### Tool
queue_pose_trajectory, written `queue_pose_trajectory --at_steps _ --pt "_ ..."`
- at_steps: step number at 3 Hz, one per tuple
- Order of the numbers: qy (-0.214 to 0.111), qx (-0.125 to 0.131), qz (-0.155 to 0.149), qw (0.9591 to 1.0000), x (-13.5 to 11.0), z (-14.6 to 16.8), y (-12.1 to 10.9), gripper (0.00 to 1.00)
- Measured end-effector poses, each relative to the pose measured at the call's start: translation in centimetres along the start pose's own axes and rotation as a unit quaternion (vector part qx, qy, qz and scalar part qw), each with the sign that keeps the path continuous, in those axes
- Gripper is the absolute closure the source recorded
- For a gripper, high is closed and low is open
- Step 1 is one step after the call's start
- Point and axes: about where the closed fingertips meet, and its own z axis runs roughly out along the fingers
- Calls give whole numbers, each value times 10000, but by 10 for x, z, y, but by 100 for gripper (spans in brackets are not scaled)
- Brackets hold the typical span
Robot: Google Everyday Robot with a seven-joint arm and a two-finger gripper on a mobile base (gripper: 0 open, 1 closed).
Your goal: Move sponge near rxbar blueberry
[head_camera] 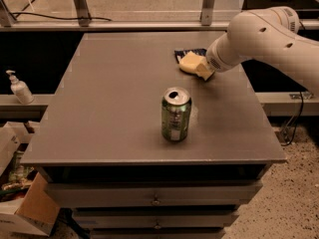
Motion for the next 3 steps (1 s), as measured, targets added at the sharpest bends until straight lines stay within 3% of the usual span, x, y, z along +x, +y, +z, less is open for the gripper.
queue_pose_trajectory --at_steps 1,2,3 --pt "-16 8 20 10000 0 0 -1 14" --pt "-39 -6 15 10000 -3 0 0 0" --pt "-193 -53 22 9998 -3 -6 3 0"
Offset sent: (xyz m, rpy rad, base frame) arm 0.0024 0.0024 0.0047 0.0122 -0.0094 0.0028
